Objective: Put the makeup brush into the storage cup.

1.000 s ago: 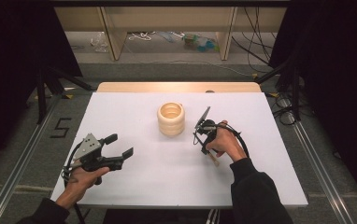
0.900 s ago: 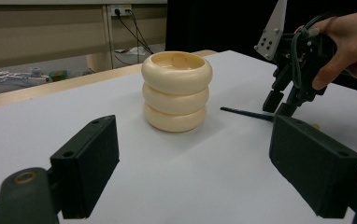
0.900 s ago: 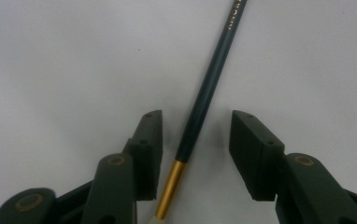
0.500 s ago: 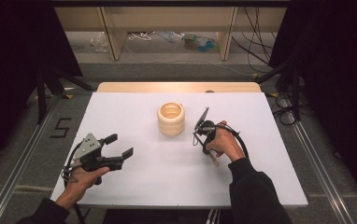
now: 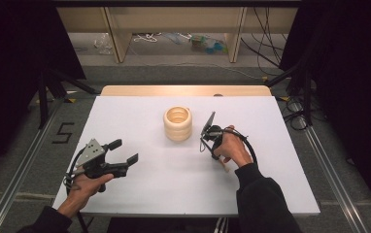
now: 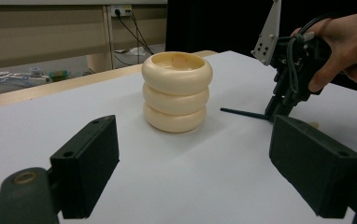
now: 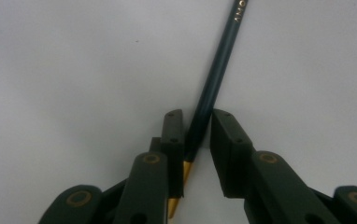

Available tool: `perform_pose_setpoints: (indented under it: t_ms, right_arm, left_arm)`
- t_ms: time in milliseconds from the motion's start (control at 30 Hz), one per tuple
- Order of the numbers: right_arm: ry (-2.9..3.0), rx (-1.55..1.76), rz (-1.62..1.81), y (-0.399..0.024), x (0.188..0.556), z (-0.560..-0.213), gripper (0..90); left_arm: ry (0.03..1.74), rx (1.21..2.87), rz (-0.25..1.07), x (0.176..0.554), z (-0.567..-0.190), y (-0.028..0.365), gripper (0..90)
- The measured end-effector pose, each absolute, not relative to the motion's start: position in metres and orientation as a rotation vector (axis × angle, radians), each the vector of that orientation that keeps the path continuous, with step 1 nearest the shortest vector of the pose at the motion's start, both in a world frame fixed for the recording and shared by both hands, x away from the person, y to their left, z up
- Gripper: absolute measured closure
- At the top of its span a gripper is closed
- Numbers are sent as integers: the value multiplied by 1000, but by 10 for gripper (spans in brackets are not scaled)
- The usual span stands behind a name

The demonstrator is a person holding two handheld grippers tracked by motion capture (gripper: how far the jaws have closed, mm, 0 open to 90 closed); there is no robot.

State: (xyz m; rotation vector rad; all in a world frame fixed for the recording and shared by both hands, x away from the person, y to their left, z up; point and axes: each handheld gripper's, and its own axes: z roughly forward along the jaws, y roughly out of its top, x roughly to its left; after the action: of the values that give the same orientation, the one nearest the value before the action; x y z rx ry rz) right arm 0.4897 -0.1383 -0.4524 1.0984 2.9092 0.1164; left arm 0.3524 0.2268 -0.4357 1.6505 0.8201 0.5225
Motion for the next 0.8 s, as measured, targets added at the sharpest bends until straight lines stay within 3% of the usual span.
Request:
perform_pose_setpoints:
  t_ms: [800]
  right_arm:
    - [2899, 1110, 85, -137, 492, -452, 831]
  left_arm:
    - [827, 1647, 517, 352, -436, 227, 156]
